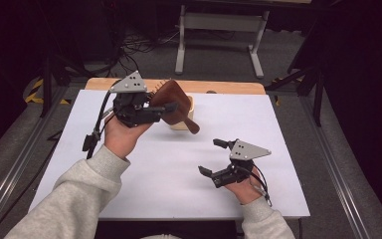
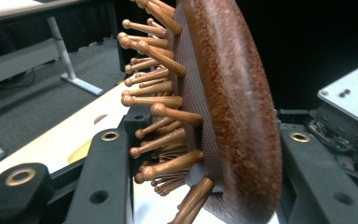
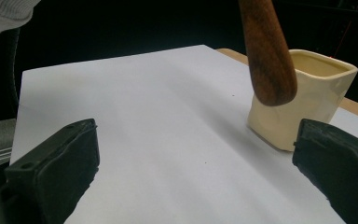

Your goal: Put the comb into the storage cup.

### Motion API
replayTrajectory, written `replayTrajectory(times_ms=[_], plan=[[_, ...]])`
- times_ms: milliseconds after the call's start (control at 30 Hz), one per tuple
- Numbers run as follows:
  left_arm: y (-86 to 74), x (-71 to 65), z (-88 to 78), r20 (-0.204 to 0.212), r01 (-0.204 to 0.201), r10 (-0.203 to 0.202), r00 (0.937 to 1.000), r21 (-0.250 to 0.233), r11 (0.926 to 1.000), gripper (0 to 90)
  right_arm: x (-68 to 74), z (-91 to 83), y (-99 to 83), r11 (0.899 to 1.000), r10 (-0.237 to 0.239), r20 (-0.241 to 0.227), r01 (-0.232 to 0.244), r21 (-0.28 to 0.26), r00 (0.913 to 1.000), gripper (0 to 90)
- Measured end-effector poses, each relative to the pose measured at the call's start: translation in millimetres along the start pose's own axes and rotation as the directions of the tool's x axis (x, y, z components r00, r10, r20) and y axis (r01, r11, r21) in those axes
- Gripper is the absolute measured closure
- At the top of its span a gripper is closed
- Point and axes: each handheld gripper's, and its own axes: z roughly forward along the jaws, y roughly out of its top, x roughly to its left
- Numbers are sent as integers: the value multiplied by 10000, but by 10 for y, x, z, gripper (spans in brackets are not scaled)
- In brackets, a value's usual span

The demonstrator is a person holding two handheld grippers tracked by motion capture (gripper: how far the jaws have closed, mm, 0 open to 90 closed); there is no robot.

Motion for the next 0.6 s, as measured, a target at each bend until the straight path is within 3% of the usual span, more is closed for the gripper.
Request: replayTrajectory(times_ms=[167,600], plan=[[58,30,16,-316,-93,88,9995,-140,9999,564,-13,-17,-1,10000,21,18,-21,-46,10000,10],[111,175,52,-1051,89,-127,9944,-366,9993,561,-21,-22,-5,10000,59,-12,-59,-49,10000,10]])
